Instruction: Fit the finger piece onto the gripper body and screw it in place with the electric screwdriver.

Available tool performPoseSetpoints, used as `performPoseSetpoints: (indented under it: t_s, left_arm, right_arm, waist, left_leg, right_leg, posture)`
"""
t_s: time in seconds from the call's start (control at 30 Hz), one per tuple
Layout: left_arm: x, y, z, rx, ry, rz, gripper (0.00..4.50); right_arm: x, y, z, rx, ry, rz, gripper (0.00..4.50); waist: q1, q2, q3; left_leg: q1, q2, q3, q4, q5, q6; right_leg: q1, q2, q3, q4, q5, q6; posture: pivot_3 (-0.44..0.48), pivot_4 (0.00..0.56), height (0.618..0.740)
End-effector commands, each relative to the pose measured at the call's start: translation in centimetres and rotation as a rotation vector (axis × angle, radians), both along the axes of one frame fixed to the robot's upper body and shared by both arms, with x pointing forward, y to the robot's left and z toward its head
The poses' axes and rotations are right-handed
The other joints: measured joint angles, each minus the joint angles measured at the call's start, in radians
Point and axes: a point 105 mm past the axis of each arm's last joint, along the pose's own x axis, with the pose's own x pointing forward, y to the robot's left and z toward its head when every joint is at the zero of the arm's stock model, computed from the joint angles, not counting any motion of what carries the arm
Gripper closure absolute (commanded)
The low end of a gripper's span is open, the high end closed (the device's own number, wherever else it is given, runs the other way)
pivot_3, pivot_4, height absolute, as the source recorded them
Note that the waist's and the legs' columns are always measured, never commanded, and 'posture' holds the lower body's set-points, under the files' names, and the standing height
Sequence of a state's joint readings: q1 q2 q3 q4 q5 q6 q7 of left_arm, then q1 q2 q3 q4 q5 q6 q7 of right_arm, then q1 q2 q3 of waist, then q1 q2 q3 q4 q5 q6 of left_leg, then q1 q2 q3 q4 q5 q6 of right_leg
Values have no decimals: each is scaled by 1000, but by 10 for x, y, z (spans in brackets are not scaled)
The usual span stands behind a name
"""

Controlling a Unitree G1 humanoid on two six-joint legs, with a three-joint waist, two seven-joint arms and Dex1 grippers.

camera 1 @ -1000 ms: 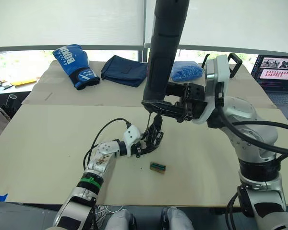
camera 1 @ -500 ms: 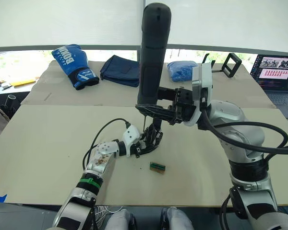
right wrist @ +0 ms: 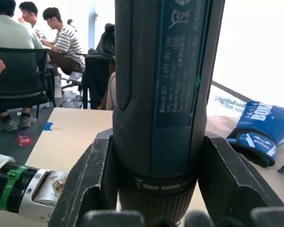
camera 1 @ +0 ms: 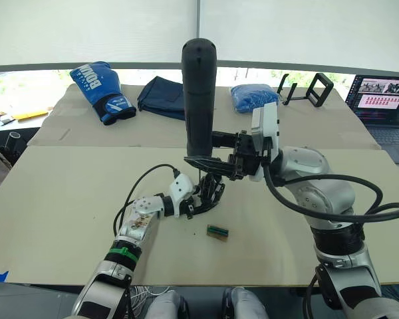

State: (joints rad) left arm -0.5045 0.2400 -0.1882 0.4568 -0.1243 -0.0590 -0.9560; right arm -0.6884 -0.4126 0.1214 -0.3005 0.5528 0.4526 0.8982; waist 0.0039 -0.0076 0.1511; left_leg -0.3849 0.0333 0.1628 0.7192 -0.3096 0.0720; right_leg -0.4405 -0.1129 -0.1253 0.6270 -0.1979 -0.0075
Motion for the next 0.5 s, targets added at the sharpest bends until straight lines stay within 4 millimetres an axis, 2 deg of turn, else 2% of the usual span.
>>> performPoseSetpoints:
  t_s: [0.03,0.5]
  left_arm:
    - [-5,0,-11,20,43,-15,2186]
    - [-7,2,-12,32,47,-21,2186]
  right_arm:
    - [-5,0,11,28,-69,12,2567]
    - [-6,2,11,3,-67,18,2567]
  waist:
    - [-1,0,0]
    - [-7,0,0]
  left_leg:
    - [0,0,0,0,0,0]
    - [0,0,0,0,0,0]
  right_leg:
    - [0,0,0,0,0,0]
    - [0,0,0,0,0,0]
  posture:
    - [0,150,740]
    - [0,150,740]
